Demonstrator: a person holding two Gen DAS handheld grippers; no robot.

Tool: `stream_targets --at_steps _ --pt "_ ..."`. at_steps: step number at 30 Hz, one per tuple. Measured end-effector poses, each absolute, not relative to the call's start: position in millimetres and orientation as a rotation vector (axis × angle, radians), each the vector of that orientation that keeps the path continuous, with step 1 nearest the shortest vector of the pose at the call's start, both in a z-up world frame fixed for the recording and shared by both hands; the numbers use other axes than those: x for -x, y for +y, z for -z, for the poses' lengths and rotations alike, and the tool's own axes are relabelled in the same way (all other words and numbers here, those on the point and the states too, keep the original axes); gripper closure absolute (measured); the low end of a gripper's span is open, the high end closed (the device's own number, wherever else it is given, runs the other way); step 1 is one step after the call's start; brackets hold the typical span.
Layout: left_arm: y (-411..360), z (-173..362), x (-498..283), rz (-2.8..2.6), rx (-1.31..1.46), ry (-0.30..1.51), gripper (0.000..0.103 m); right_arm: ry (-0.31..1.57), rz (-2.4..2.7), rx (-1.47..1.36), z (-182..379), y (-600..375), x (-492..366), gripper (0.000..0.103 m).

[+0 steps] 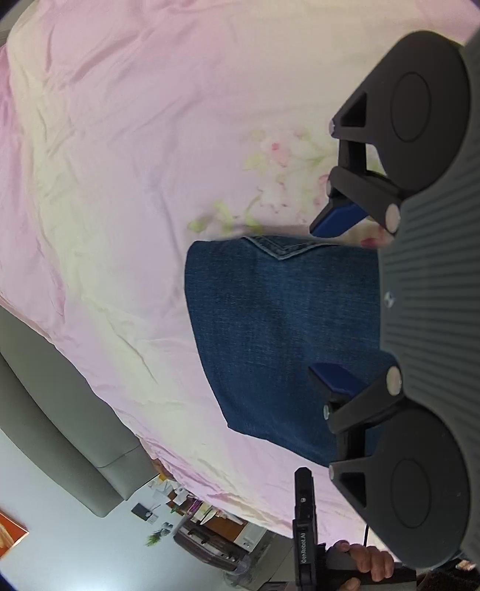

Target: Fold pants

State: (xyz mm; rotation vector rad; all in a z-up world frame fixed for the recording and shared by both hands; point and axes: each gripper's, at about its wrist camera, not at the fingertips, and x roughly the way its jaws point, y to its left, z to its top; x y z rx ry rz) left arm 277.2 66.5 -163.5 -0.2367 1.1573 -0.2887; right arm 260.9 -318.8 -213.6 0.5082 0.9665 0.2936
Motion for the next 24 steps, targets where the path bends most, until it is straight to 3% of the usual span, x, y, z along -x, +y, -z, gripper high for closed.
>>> stream_targets --at_steps 9,19,24 --pt "100.9 227.3 -279.4 0.301 0.706 1.181 0.026 1.016 -0.341 -0.744 247.0 -337.5 -247.4 0.034" --pt "106.3 260.1 -292.8 0.392 0.809 1.202 0.025 1.07 -0.4 -0.85 280.5 -331.8 -270.8 0.04" --pt "98.8 263.7 -300.3 0.406 0.799 1.198 0.03 1.067 -0.414 -0.875 289.6 -327.3 -279.4 0.05"
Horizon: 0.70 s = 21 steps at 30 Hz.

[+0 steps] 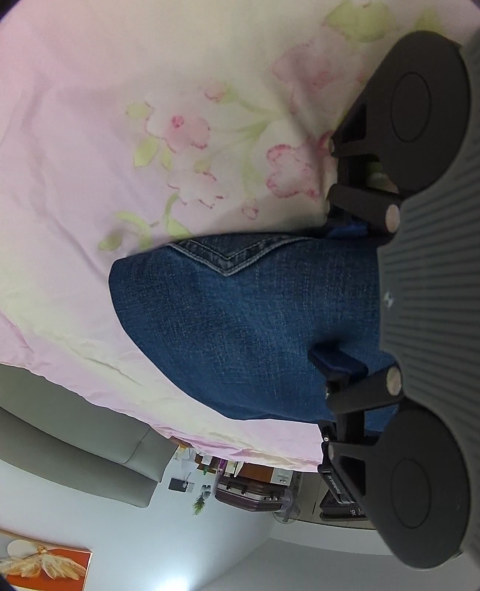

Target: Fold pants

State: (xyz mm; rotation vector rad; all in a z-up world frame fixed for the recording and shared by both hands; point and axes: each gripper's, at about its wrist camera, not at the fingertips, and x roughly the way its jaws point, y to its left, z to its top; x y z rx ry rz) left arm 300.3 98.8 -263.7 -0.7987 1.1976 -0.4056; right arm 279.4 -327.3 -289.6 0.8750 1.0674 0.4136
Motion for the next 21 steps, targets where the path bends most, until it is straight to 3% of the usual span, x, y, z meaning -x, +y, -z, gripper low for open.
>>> stream_targets --at_steps 6,9,11,15,16,17,21 --pt "91.5 247.6 -285.3 0.369 0.743 1.164 0.044 1.044 -0.418 -0.868 286.1 -328.1 -275.7 0.062" --pt "89.2 237.6 -276.7 0.39 0.738 1.153 0.057 1.02 -0.426 -0.872 272.6 -331.2 -270.5 0.079" --pt "81.2 232.4 -271.8 0.421 0.727 1.168 0.059 0.996 -0.446 -0.89 257.7 -339.2 -266.2 0.08" --pt "58.5 232.4 -271.4 0.447 0.723 1.205 0.056 1.038 -0.388 -0.816 231.4 -355.0 -261.6 0.08" --pt "57.1 234.5 -272.8 0.444 0.733 1.213 0.052 1.045 -0.382 -0.819 230.6 -359.9 -260.1 0.081" --pt "55.8 237.2 -276.0 0.438 0.726 1.22 0.04 1.058 -0.37 -0.826 232.2 -365.4 -258.5 0.08" --pt "61.0 249.8 -280.9 0.433 0.785 1.24 0.035 1.078 -0.336 -0.88 249.7 -371.4 -253.9 0.08"
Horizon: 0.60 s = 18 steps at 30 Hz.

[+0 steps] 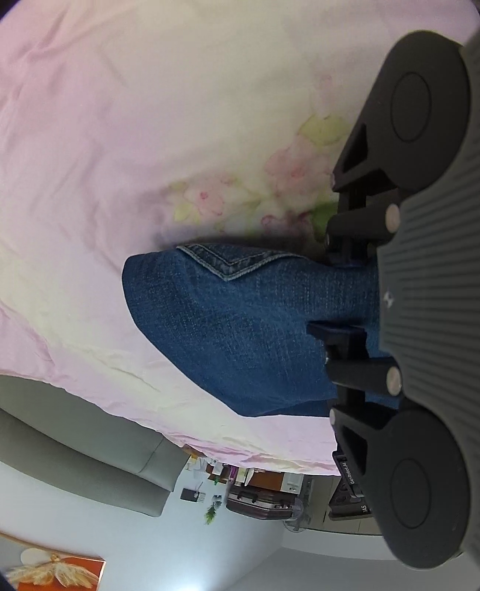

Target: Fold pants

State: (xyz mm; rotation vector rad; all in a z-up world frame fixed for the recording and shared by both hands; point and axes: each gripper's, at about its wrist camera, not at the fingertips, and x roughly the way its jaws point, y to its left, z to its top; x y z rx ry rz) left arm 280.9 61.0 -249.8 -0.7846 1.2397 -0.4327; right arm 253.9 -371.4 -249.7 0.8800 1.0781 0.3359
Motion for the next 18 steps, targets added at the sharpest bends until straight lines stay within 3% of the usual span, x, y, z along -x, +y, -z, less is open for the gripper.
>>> stream_targets --at_steps 3,6,11,18 --pt "62.1 257.5 -284.8 0.431 0.834 1.26 0.036 1.08 -0.326 -0.88 257.7 -373.0 -255.7 0.08" --pt "61.3 261.5 -286.5 0.42 0.877 1.267 0.043 1.089 -0.326 -0.903 266.0 -376.5 -256.0 0.08" --pt "59.4 233.0 -277.5 0.448 0.819 1.197 0.071 1.079 -0.334 -0.894 263.4 -376.5 -253.8 0.08" --pt "68.8 185.2 -264.4 0.467 0.751 1.122 0.074 1.037 -0.383 -0.833 220.0 -368.1 -252.6 0.083"
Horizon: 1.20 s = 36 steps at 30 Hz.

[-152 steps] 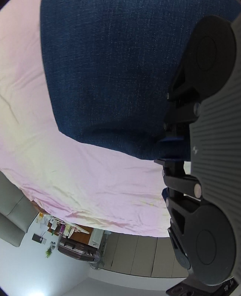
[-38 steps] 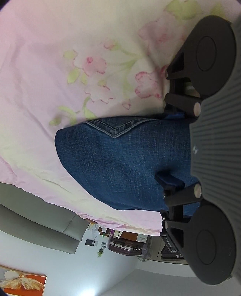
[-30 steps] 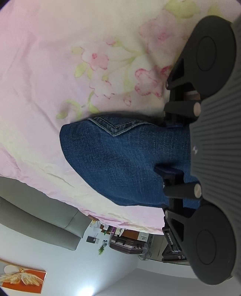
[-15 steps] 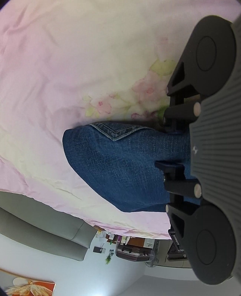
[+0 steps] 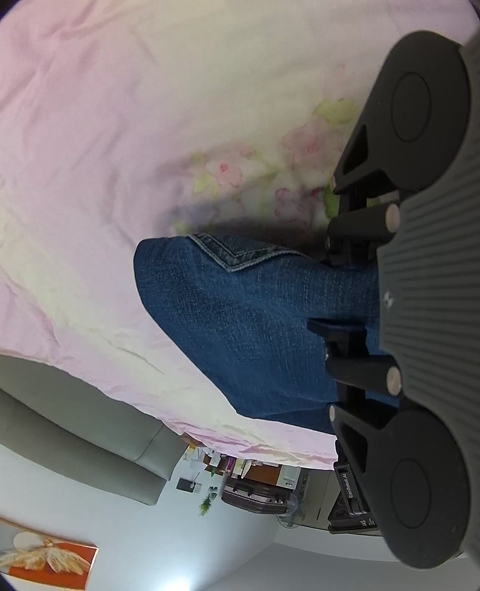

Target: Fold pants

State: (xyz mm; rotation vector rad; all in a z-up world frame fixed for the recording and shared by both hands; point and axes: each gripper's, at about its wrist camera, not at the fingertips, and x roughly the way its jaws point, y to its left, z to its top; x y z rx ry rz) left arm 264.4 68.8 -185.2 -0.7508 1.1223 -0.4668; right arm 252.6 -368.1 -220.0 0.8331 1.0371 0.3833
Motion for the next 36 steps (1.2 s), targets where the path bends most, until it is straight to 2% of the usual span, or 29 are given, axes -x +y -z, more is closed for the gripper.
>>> stream_targets --at_steps 8,13,22,32,36 --pt "142.5 105.8 -228.5 0.375 0.674 1.002 0.074 0.992 -0.531 -0.817 167.6 -313.8 -270.1 0.083" --pt "204.8 89.6 -205.0 0.249 0.654 0.97 0.073 1.003 -0.661 -0.802 156.0 -240.7 -290.0 0.083" --pt "285.4 133.8 -202.5 0.135 0.713 0.967 0.074 1.072 -0.772 -0.753 194.2 -124.8 -327.0 0.084" --pt "309.4 214.9 -216.9 0.172 0.777 1.025 0.073 1.158 -0.72 -0.685 253.7 -95.0 -349.5 0.084" --pt "306.9 226.6 -215.9 0.202 0.76 1.021 0.069 1.186 -0.699 -0.666 278.2 -94.7 -349.3 0.078"
